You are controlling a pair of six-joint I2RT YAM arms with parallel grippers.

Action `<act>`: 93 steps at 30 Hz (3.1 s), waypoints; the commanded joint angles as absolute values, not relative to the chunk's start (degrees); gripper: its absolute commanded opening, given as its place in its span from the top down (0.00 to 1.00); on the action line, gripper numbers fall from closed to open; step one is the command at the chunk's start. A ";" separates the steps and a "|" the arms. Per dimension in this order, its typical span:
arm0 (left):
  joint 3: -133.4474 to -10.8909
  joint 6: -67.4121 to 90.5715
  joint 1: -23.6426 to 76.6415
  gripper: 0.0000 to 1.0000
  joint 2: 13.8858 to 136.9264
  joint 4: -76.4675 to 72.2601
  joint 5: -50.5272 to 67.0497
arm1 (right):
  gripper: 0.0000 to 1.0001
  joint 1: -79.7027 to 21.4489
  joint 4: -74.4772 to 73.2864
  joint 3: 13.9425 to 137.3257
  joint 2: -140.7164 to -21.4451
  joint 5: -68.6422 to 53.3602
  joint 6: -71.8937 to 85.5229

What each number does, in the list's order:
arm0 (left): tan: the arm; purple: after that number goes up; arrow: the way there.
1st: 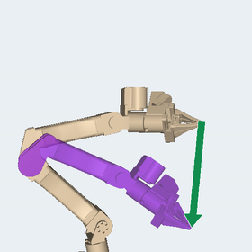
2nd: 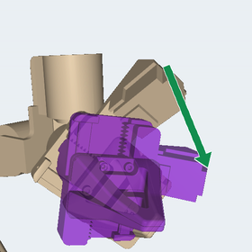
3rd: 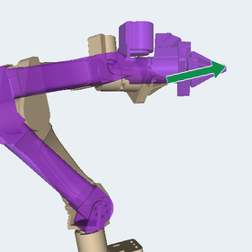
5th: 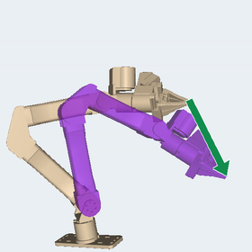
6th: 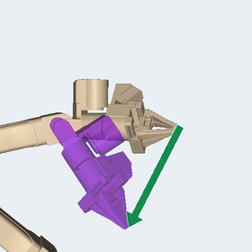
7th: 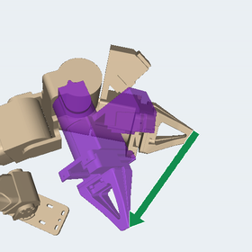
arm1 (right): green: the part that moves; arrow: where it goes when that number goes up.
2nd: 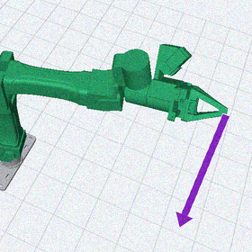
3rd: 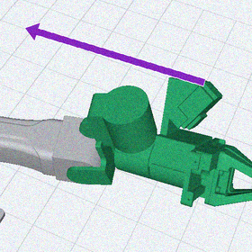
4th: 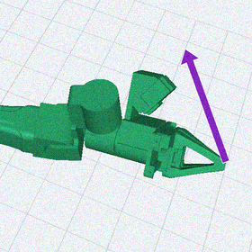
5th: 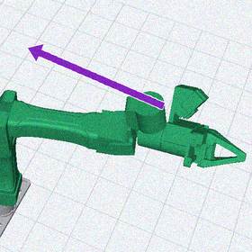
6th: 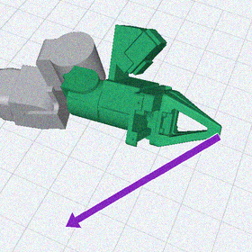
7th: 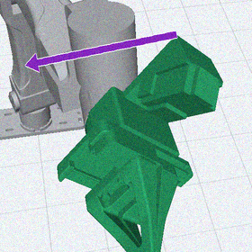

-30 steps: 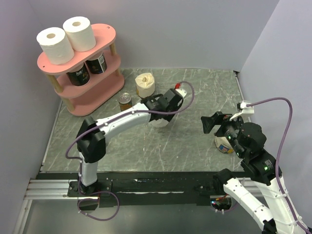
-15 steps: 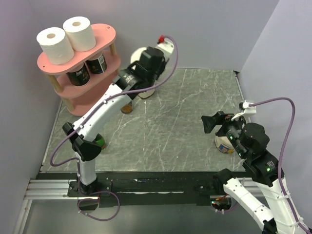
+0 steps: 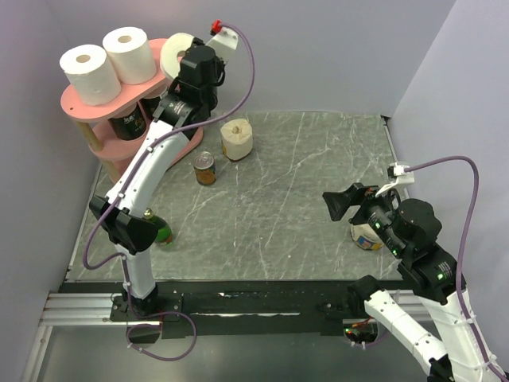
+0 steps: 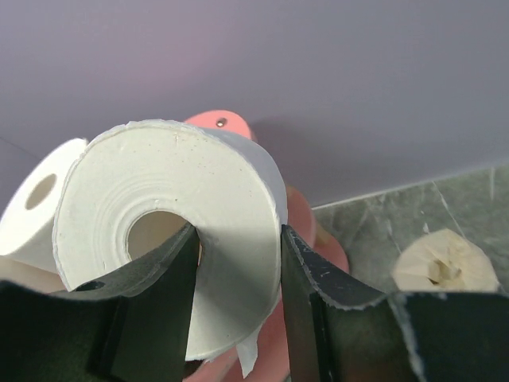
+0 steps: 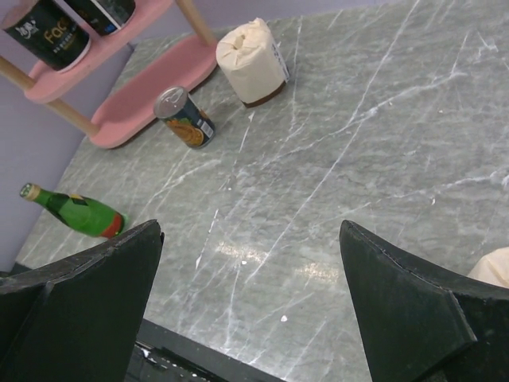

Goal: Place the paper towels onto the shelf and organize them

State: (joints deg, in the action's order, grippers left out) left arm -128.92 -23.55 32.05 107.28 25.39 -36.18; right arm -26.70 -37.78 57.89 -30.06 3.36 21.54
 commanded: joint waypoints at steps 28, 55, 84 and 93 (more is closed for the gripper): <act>-134.21 -32.61 25.05 0.60 112.24 6.77 -30.32 | 0.00 -26.46 -40.34 68.47 -32.43 1.67 22.41; -136.40 -35.15 22.06 0.35 117.60 0.79 -29.88 | 0.00 -26.54 -41.31 69.08 -31.99 1.58 23.12; -133.85 -33.84 24.34 0.31 117.06 -2.02 -28.74 | 0.00 -26.54 -41.31 69.43 -33.48 0.26 22.85; -135.44 -37.27 24.61 0.33 122.43 -10.63 -29.89 | 0.01 -26.54 -44.19 73.29 -36.11 -1.49 22.50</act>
State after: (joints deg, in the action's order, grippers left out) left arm -132.77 -35.68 24.73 119.85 -3.84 -29.63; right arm -26.59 -42.65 67.68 -34.59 0.12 22.92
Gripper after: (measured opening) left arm 0.678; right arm 0.994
